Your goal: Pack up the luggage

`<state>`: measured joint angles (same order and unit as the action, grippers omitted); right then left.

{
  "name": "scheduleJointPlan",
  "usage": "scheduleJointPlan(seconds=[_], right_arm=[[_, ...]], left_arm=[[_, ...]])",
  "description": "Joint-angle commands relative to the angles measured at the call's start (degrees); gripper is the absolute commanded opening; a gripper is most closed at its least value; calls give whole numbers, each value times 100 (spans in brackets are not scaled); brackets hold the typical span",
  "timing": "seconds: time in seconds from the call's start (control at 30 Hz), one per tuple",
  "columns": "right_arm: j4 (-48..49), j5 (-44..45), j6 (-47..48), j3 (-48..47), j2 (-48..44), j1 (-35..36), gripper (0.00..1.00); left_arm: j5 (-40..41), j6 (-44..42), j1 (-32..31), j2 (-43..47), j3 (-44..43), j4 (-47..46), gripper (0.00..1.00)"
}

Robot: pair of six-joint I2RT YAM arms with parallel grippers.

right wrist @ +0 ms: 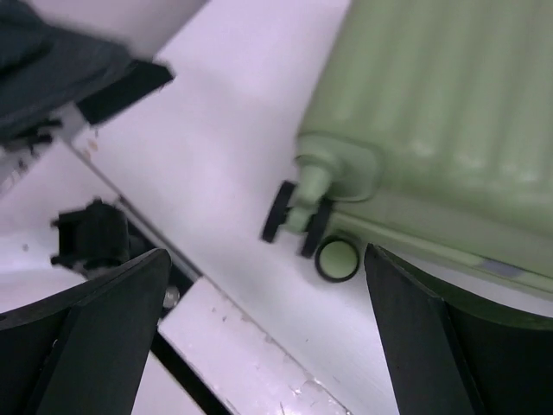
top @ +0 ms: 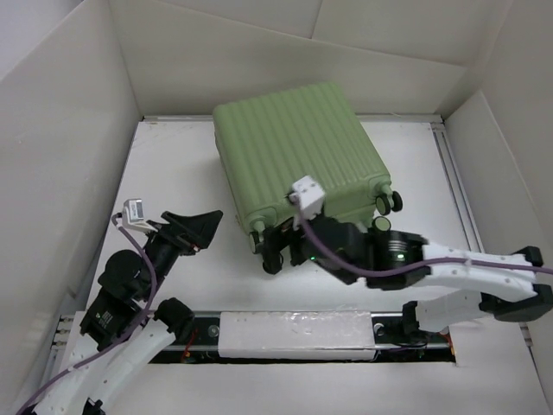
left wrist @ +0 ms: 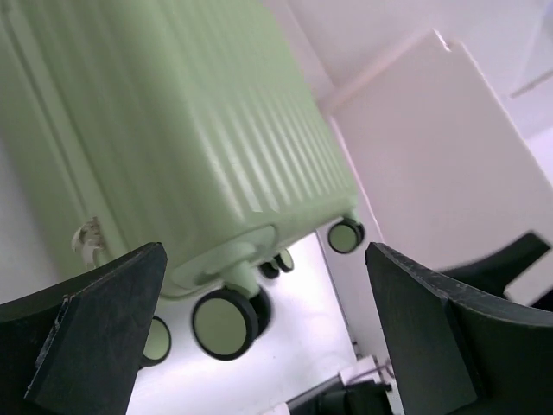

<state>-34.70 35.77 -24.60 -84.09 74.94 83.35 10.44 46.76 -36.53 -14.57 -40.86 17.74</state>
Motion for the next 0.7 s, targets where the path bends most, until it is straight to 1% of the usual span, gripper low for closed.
scheduleJointPlan(seconds=[0.0, 0.03, 0.23, 0.27, 0.3, 0.33, 0.37, 0.47, 0.5, 0.53, 0.57, 0.6, 0.67], right_arm=[[-406, 850, -150, 49, -777, -38, 100], [-406, 992, -150, 173, -1153, -38, 100], [-406, 2098, -229, 1182, -2569, -38, 100], [-467, 2240, -229, 1324, -3068, -38, 100], [-468, 2363, -290, 1482, -3342, -38, 100], [-389, 2608, -291, 1832, -3615, -38, 100], [-188, 2732, -291, 2009, -4148, -38, 100], [-29, 3180, -169, 2545, -4828, -38, 100], [33, 3321, -168, 2634, -5196, -38, 100], [33, 3462, -116, 2731, -5365, -38, 100], [129, 3689, -19, 2801, -5506, -38, 100], [287, 3761, 121, 2872, -5734, -38, 100], [288, 3876, 508, 2872, -5867, -38, 100]], left_arm=[[-647, -325, -12, 7, -247, -192, 99], [-709, -326, -12, 7, -247, -192, 99], [-762, -431, -12, 296, 77, -253, 99], [-710, -431, -12, 410, 78, -305, 99], [-710, -431, -12, 411, 157, -306, 99], [-631, -431, -12, 498, 210, -306, 99], [-570, -431, -12, 560, 210, -306, 99], [-140, -598, -12, 560, 158, 18, 99], [10, -598, -12, 491, 79, 106, 99], [281, -598, -12, 490, 78, 177, 99], [379, -598, -12, 403, -70, 238, 99], [458, -598, -12, 289, -149, 291, 99], [590, -598, -12, 139, -342, 222, 99]])
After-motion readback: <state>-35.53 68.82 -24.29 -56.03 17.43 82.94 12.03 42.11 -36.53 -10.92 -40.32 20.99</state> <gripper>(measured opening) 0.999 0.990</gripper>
